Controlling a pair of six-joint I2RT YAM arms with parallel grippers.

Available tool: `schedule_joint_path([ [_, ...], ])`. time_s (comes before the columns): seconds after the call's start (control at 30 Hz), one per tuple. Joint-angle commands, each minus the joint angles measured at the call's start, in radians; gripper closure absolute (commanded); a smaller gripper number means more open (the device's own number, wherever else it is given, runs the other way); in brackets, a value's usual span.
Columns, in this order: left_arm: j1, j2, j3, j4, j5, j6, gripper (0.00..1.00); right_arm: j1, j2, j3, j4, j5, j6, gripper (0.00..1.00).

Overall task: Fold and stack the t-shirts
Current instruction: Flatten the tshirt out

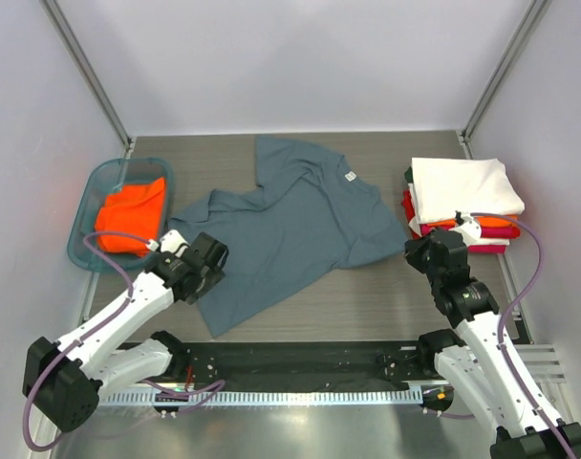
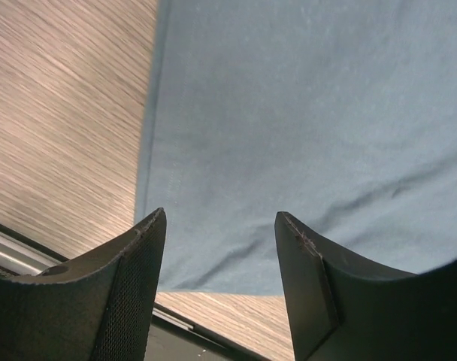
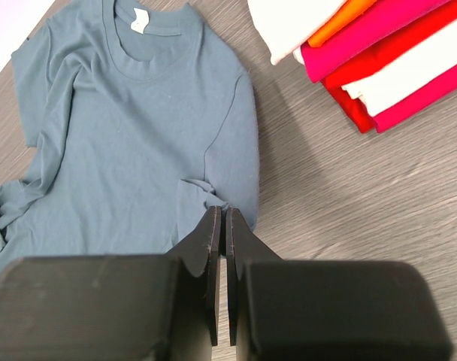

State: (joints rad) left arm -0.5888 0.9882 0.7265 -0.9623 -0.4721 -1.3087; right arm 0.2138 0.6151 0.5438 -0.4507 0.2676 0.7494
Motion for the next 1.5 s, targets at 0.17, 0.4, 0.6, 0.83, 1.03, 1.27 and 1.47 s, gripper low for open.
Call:
schedule_joint_path([
  [0.17, -0.003, -0.059, -0.062, 0.003, 0.16, -0.057, 0.43, -0.002, -0.029, -0.001, -0.008, 0.027, 0.011, 0.99],
  [0.4, -0.048, -0.03, -0.093, -0.044, 0.237, -0.095, 0.51, -0.002, -0.025, -0.002, -0.006, 0.033, 0.018, 0.99],
  [0.6, -0.111, 0.001, -0.153, -0.017, 0.269, -0.158, 0.5, -0.004, -0.009, -0.015, 0.001, 0.032, 0.031, 0.99],
  [0.83, -0.195, -0.003, -0.202, 0.007, 0.282, -0.225, 0.5, -0.002, -0.003, -0.03, 0.02, 0.027, 0.03, 0.99],
  [1.03, -0.22, -0.008, -0.23, 0.011, 0.265, -0.256, 0.5, -0.002, 0.0, -0.031, 0.027, 0.027, 0.021, 0.99],
  [1.27, -0.218, -0.01, -0.236, -0.033, 0.234, -0.267, 0.51, -0.004, 0.008, -0.039, 0.032, 0.007, 0.022, 0.99],
  [1.47, -0.22, -0.013, -0.248, -0.036, 0.251, -0.274, 0.52, -0.001, 0.0, -0.038, 0.033, 0.013, 0.024, 0.99],
])
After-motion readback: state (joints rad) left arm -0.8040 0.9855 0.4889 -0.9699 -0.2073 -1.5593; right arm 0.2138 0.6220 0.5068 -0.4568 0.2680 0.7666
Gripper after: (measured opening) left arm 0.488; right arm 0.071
